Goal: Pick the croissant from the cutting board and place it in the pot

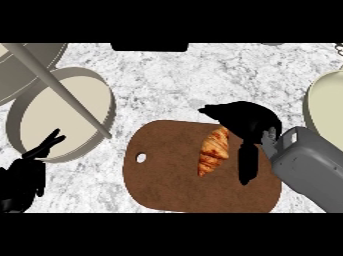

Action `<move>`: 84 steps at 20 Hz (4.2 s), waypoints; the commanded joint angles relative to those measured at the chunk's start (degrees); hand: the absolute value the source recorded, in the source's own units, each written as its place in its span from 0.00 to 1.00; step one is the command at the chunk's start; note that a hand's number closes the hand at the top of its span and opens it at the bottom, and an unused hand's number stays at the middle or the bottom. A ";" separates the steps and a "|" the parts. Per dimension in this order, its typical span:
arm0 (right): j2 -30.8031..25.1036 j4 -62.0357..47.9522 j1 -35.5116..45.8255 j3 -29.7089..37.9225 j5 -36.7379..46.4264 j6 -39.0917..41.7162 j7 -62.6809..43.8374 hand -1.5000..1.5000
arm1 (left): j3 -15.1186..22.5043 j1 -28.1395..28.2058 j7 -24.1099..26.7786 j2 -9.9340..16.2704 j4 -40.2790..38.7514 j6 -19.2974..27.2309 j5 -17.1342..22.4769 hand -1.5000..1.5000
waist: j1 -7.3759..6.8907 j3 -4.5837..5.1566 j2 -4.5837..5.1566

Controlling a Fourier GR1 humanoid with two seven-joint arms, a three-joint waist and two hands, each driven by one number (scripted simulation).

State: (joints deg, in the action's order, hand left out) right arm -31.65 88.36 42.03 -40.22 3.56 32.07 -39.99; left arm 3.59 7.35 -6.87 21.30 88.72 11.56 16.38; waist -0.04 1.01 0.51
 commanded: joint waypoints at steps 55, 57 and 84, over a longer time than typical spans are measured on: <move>17.37 0.84 0.24 -4.89 42.03 -36.70 -10.22 1.00 | -6.14 -6.45 6.81 -2.87 7.71 -0.57 -2.26 0.50 | 6.33 -1.02 -2.83; 16.39 3.72 -0.40 -3.83 44.90 -38.40 -13.35 1.00 | -6.33 -5.06 7.65 -3.67 7.18 -0.92 -1.61 0.50 | 6.95 -0.96 -2.86; -12.60 14.46 -22.18 27.45 40.10 -47.10 -5.04 1.00 | -7.44 -3.57 7.94 -5.05 11.27 -0.97 -2.23 0.50 | 7.58 -1.45 -0.63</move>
State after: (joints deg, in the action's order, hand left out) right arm -41.54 104.51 23.54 -16.63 46.56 -12.44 -49.29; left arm -4.64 16.38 -2.76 16.93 93.48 10.34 13.87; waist 6.82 0.55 -0.09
